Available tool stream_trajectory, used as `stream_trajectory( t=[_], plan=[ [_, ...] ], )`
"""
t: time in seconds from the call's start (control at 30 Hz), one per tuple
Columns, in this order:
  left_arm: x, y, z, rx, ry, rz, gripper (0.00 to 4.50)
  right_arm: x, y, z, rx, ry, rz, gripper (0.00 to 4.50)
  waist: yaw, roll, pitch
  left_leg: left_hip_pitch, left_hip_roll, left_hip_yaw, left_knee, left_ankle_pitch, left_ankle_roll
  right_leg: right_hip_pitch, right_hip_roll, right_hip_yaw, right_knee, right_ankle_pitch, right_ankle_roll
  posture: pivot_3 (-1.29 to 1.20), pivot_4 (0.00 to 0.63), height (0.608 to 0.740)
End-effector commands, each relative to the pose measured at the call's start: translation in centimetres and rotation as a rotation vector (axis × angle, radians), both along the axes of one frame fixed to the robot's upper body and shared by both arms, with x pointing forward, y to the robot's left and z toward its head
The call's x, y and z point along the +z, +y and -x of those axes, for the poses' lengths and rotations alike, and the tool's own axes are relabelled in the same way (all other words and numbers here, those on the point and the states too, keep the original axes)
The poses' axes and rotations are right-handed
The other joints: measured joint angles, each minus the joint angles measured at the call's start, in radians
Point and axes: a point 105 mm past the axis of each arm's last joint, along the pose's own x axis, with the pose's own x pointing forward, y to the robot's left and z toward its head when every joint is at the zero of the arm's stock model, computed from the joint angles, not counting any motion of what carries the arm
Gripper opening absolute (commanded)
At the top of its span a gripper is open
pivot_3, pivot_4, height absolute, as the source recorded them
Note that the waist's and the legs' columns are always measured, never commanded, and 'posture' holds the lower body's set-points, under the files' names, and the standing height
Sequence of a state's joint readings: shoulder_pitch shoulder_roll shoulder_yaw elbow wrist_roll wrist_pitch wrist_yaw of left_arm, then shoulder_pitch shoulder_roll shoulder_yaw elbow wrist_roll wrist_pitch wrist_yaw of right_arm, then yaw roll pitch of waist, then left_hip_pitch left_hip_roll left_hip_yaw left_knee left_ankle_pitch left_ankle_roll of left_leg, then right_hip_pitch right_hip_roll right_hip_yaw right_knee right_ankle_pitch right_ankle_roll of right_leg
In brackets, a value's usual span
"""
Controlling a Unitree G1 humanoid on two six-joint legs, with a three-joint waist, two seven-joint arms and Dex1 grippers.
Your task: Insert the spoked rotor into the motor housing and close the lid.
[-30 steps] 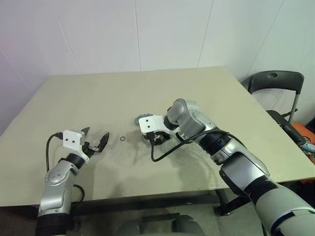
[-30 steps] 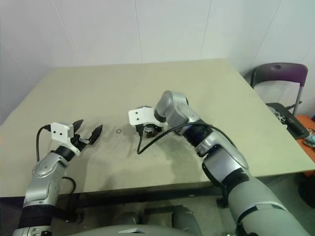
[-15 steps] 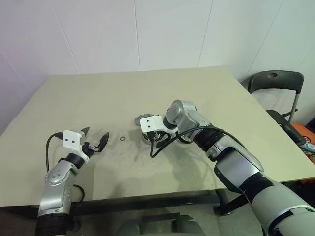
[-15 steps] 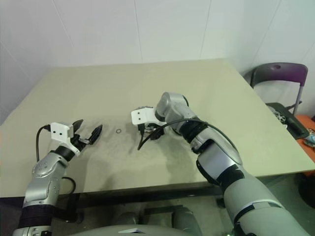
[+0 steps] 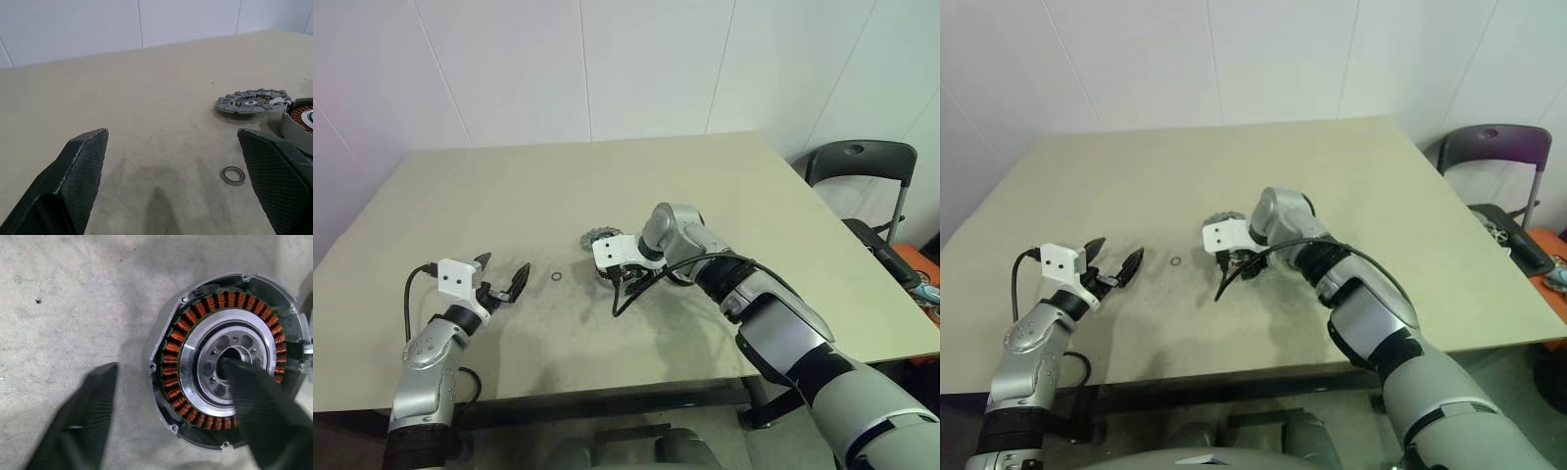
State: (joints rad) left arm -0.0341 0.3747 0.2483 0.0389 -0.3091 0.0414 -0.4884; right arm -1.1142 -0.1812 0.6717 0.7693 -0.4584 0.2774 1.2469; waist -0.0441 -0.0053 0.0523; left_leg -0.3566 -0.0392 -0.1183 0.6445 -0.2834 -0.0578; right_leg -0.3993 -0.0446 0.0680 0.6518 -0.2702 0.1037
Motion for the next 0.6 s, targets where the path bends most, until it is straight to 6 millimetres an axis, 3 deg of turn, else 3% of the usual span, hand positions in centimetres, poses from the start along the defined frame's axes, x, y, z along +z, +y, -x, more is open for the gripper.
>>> stream_trajectory(
  t=[0.03,0.07,0.33,0.6],
  plan=[
    [1.1,0.2,-0.2,0.007,-0.043,-0.011,4.5,0.5,0.5,-0.2,0.014,-0.024,0.002,2.19,0.0,0.0,0.0,0.0,0.0,0.0,0.0,0.0,0.0,0.0,0.0,0.0,0.0,0.0,0.0,0.0,0.0,0.74],
    [1.1,0.2,-0.2,0.007,-0.043,-0.011,4.5,0.6,0.6,-0.3,0.013,-0.024,0.001,1.94,-0.001,-0.001,0.0,0.001,0.0,0.0,0.0,0.0,0.0,0.0,0.0,0.0,0.0,0.0,0.0,0.0,0.0,0.74],
    [1.0,0.2,-0.1,0.008,-0.04,-0.011,4.5,1.8,1.3,0.3,0.026,0.01,-0.053,1.91,-0.001,-0.001,0.0,0.003,0.0,0.0,0.001,0.0,0.0,0.002,0.001,0.0,0.001,0.0,0.0,0.0,0.0,0.74],
    [0.9,0.4,-0.1,0.008,-0.034,-0.014,4.5,3.4,1.3,2.8,0.089,0.084,-0.077,1.88,0.0,0.0,0.0,-0.003,0.0,-0.001,-0.001,0.0,0.0,-0.004,-0.001,0.0,0.001,0.0,0.0,0.0,0.0,0.74]
  ],
)
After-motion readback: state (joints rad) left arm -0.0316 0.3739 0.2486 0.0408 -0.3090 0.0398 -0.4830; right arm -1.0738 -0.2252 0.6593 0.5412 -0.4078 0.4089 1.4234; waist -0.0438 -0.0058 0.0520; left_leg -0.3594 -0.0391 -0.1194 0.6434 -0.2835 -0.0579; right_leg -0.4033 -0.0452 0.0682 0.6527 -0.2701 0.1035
